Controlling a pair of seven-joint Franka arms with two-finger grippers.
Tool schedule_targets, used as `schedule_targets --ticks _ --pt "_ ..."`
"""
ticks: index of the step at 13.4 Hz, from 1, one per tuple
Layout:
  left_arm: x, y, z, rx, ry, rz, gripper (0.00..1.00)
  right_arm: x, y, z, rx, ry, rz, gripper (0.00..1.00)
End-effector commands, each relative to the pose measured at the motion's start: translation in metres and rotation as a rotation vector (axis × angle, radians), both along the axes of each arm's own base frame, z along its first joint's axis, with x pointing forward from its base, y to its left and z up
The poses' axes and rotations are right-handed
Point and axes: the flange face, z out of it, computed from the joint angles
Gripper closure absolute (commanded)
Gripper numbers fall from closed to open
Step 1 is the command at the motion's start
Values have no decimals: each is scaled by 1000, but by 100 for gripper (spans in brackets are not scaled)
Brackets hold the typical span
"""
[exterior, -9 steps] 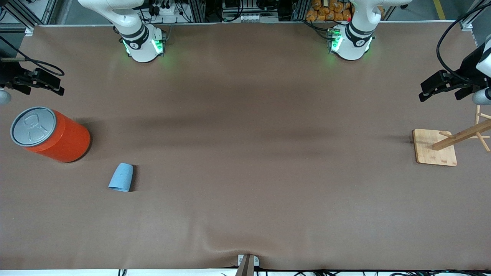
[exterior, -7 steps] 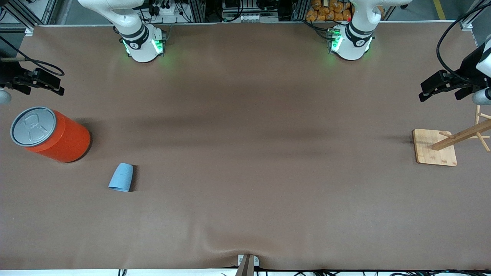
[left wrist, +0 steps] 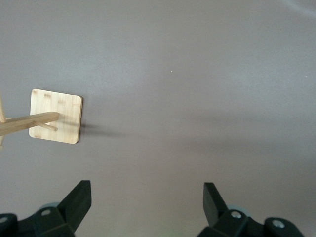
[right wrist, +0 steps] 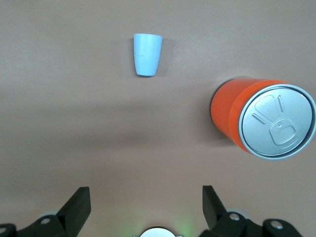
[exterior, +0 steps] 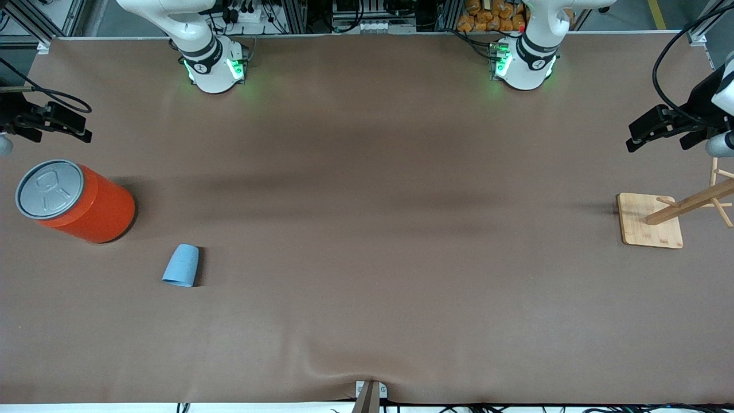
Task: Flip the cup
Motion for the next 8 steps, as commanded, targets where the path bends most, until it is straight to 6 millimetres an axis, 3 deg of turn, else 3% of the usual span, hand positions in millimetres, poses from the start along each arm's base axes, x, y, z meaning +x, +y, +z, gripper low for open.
schedule_targets --ticks 1,4,8 --pt "-1 1 3 -7 6 3 0 23 7 -36 9 50 22 0" --pt "0 1 1 -6 9 3 0 54 14 -97 2 97 31 0" --pt "-1 1 2 -6 9 4 0 70 23 -130 -3 72 47 0"
